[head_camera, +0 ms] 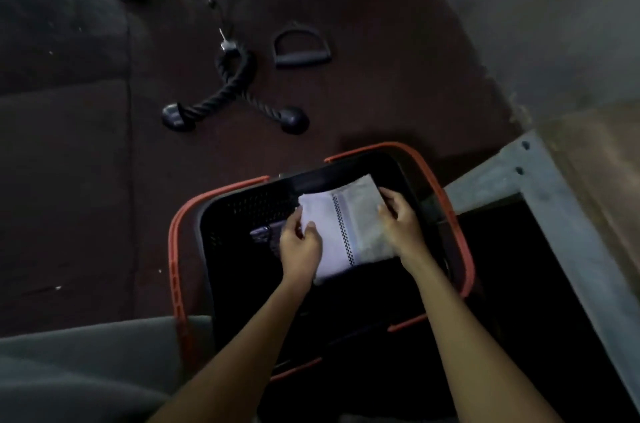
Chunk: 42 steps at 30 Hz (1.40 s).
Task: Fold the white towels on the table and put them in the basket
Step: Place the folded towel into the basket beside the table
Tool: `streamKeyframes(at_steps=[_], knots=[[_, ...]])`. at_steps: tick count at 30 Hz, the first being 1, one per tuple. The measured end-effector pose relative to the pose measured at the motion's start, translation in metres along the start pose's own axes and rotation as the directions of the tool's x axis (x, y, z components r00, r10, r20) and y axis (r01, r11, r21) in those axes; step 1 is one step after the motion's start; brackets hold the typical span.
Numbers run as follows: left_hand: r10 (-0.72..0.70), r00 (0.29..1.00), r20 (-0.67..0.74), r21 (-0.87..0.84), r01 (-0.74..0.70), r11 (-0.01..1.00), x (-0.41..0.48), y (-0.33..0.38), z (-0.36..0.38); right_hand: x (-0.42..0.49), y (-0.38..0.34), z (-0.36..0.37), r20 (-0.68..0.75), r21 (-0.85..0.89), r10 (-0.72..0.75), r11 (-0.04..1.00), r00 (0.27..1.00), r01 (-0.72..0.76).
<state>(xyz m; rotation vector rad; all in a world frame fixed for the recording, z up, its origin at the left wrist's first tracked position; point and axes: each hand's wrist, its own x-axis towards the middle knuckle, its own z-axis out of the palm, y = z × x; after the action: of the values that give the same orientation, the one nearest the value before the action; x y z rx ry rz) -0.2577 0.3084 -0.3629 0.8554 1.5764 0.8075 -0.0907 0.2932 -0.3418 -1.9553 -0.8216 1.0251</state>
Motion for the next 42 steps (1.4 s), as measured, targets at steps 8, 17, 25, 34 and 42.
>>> streamKeyframes(at_steps=[8,17,25,34,42], knots=[[-0.053,0.998,-0.016,0.024,0.053,0.998,0.027,-0.031,0.013,0.031,0.029,0.019,0.039,-0.098,-0.008,0.995,0.999,0.012],[0.46,0.888,-0.007,0.433,-0.412,0.802,0.012,-0.031,-0.011,0.008,0.026,0.038,-0.003,-0.537,-0.484,0.738,0.875,0.407],[0.281,0.878,0.388,0.832,-0.465,0.303,0.025,-0.042,-0.004,0.032,0.035,0.028,0.426,-0.819,-0.17,0.344,0.889,0.458],[0.316,0.872,0.373,0.871,-0.447,0.205,0.027,-0.037,0.003,0.037,0.045,0.033,0.441,-0.804,-0.112,0.392,0.891,0.447],[0.154,0.863,0.481,0.847,-0.503,0.173,0.03,-0.027,0.002,0.026,0.042,0.03,0.433,-0.816,0.012,0.431,0.901,0.386]])
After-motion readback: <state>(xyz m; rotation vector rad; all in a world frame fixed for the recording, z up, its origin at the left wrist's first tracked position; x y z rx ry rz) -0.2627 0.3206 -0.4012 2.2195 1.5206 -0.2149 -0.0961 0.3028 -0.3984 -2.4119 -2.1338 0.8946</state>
